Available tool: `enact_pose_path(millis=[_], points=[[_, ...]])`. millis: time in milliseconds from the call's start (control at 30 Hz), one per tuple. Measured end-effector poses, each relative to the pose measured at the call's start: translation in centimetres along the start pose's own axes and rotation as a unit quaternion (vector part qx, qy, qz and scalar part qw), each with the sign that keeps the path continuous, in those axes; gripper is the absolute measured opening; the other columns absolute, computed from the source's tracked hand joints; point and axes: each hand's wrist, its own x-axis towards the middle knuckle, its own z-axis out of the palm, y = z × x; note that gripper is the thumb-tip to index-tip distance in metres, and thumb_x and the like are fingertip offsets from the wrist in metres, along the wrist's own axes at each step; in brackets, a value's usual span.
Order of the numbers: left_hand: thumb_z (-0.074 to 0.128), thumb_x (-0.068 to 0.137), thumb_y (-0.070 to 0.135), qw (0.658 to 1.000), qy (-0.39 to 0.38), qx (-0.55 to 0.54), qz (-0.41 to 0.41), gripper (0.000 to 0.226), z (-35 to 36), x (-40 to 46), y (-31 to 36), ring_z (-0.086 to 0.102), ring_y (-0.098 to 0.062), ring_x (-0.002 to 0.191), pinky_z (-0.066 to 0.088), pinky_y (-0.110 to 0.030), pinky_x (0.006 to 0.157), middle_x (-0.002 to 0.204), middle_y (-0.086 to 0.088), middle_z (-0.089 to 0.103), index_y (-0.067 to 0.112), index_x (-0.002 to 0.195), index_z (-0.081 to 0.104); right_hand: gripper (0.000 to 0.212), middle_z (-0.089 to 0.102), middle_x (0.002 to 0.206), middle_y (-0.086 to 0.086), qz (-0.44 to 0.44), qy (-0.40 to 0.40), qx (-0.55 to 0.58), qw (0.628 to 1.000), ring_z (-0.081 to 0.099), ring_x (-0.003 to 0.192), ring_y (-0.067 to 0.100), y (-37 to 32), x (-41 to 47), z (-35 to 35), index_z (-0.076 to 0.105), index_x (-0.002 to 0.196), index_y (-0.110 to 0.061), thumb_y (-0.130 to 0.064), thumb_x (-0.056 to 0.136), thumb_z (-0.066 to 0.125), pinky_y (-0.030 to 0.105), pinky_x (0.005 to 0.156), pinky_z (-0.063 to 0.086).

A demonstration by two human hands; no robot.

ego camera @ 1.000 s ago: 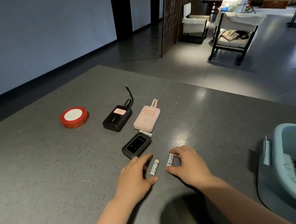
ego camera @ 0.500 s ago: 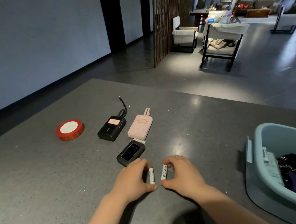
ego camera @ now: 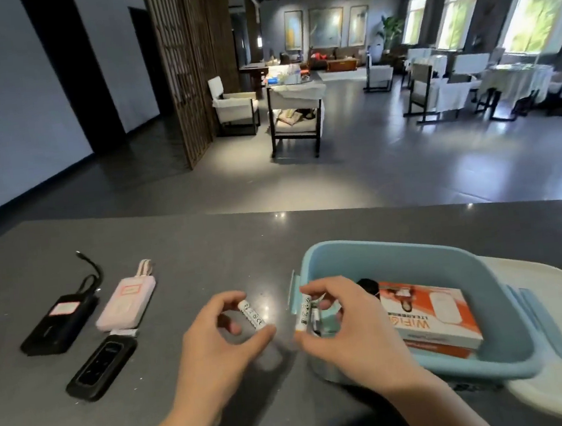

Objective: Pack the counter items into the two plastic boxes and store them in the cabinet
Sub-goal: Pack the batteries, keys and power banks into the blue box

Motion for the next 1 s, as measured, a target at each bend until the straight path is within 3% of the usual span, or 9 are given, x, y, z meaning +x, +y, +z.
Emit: enact_pose_path(millis=[100,267,367,433,567,633,867,933,1000], points=[[0.089,0.054,0.025,1.000,-0.018,-0.022,0.010,0.048,3.3,0.2,1.8,0.052,-0.002,0.065,0.038,-0.005,0.057,0.073,0.012,0.062,0.040,0.092,0.064,0.052,0.060,0.100,-0.022,0.048,0.010,-0.036,0.998,0.054,0.094,-0.005,2.9,-0.1,-3.6,0.061,0.109,-0.036,-0.033,0.060,0.080,0.014,0.082,0.044],[0.089,0.055,0.020,0.998,-0.049,-0.046,-0.001,0.052,8.0,0.7,3.2,0.057,0.002,0.072,0.040,-0.009,0.061,0.084,0.021,0.064,0.042,0.095,0.064,0.049,0.061,0.099,-0.018,0.084,-0.073,-0.134,0.985,0.056,0.089,-0.002,7.2,3.0,-6.5,0.063,0.108,-0.033,-0.037,0.061,0.077,0.004,0.071,0.037],[0.088,0.056,0.026,0.998,-0.050,-0.043,-0.010,0.055,9.4,0.9,3.3,0.058,0.002,0.080,0.047,-0.021,0.069,0.090,0.021,0.064,0.046,0.100,0.062,0.048,0.064,0.107,-0.011,0.082,-0.132,-0.213,0.965,0.059,0.098,0.010,8.7,6.1,-5.8,0.063,0.110,-0.030,-0.039,0.064,0.074,0.023,0.080,0.047],[0.088,0.056,0.028,0.998,-0.044,-0.034,-0.002,0.055,9.7,1.1,3.3,0.059,0.001,0.082,0.046,-0.018,0.069,0.092,0.024,0.064,0.047,0.101,0.062,0.048,0.063,0.110,-0.010,0.090,-0.164,-0.245,0.951,0.060,0.101,0.013,9.6,7.9,-4.8,0.063,0.112,-0.030,-0.039,0.066,0.073,0.026,0.082,0.049],[0.088,0.056,0.025,0.999,-0.027,-0.032,0.013,0.056,9.5,1.4,3.0,0.061,0.005,0.086,0.042,-0.004,0.067,0.100,0.030,0.062,0.048,0.101,0.062,0.032,0.065,0.097,-0.005,0.082,-0.194,-0.287,0.934,0.061,0.092,0.020,10.8,10.2,-2.6,0.064,0.094,-0.022,-0.037,0.066,0.073,0.030,0.073,0.050],[0.087,0.057,0.027,0.999,-0.028,-0.016,0.016,0.056,9.3,1.4,2.8,0.060,0.006,0.088,0.042,-0.005,0.069,0.101,0.030,0.062,0.047,0.102,0.062,0.039,0.067,0.104,-0.003,0.076,-0.203,-0.285,0.934,0.062,0.098,0.021,11.3,10.5,-1.6,0.065,0.104,-0.024,-0.040,0.068,0.073,0.032,0.078,0.052],[0.078,0.062,0.047,0.974,-0.114,0.172,0.094,0.056,9.8,4.0,3.7,0.046,0.008,0.095,0.029,-0.020,0.085,0.095,0.040,0.046,0.044,0.113,0.056,0.071,0.059,0.132,-0.007,0.092,-0.204,-0.200,0.954,0.059,0.113,0.016,12.0,10.3,-2.0,0.048,0.134,-0.028,-0.043,0.071,0.077,0.033,0.093,0.049],[0.073,0.065,0.052,0.945,-0.163,0.247,0.139,0.057,10.5,5.6,4.4,0.045,-0.002,0.104,0.025,-0.023,0.085,0.103,0.031,0.052,0.040,0.117,0.053,0.067,0.062,0.127,-0.010,0.095,-0.180,-0.180,0.962,0.060,0.105,0.011,12.0,9.7,-3.5,0.049,0.133,-0.032,-0.036,0.072,0.077,0.029,0.090,0.049],[0.071,0.068,0.053,0.907,-0.213,0.319,0.174,0.058,11.6,7.1,4.9,0.044,-0.008,0.110,0.024,-0.028,0.086,0.112,0.018,0.057,0.036,0.120,0.052,0.058,0.065,0.106,-0.017,0.095,-0.123,-0.163,0.974,0.058,0.088,0.004,12.2,8.9,-5.3,0.055,0.126,-0.036,-0.032,0.072,0.075,0.024,0.081,0.048]])
